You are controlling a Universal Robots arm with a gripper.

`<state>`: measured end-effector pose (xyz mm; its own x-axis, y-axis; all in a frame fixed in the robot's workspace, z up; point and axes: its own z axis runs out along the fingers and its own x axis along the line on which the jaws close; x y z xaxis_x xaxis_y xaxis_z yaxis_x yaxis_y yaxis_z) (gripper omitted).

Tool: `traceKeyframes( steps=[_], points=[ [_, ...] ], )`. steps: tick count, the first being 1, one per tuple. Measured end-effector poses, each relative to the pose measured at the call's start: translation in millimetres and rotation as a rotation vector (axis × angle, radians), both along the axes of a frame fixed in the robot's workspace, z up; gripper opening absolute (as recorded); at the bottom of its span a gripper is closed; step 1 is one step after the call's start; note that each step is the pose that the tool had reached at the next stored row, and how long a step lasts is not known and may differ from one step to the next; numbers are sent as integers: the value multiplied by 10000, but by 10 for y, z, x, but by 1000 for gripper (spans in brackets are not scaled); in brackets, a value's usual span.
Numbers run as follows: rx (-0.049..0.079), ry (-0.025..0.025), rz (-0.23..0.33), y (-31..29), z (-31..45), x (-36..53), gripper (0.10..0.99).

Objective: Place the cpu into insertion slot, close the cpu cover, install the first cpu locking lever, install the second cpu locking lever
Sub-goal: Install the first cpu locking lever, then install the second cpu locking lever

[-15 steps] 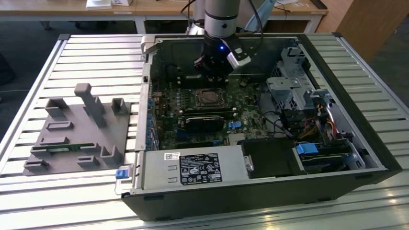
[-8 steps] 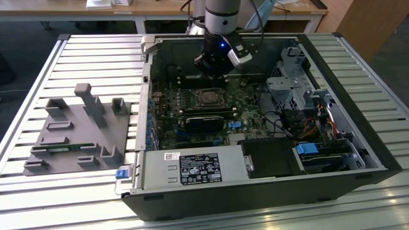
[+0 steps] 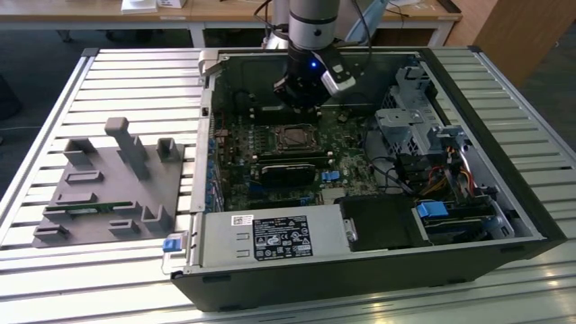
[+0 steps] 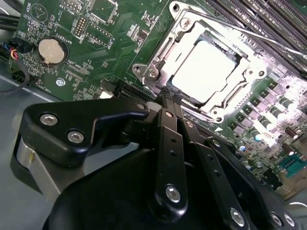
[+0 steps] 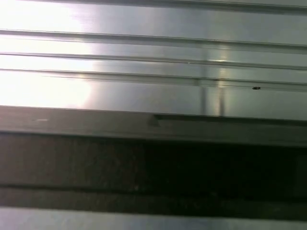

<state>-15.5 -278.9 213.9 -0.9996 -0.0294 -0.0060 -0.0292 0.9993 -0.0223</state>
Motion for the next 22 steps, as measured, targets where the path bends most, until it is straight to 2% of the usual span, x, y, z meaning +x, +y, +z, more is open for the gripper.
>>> traceKeyframes(
  steps=[11, 20, 22],
  points=[
    [0, 0, 0, -55, 0, 2, 118],
    [0, 0, -1, -162, 0, 2, 118],
    [1, 0, 0, -209, 0, 2, 118]
  ],
)
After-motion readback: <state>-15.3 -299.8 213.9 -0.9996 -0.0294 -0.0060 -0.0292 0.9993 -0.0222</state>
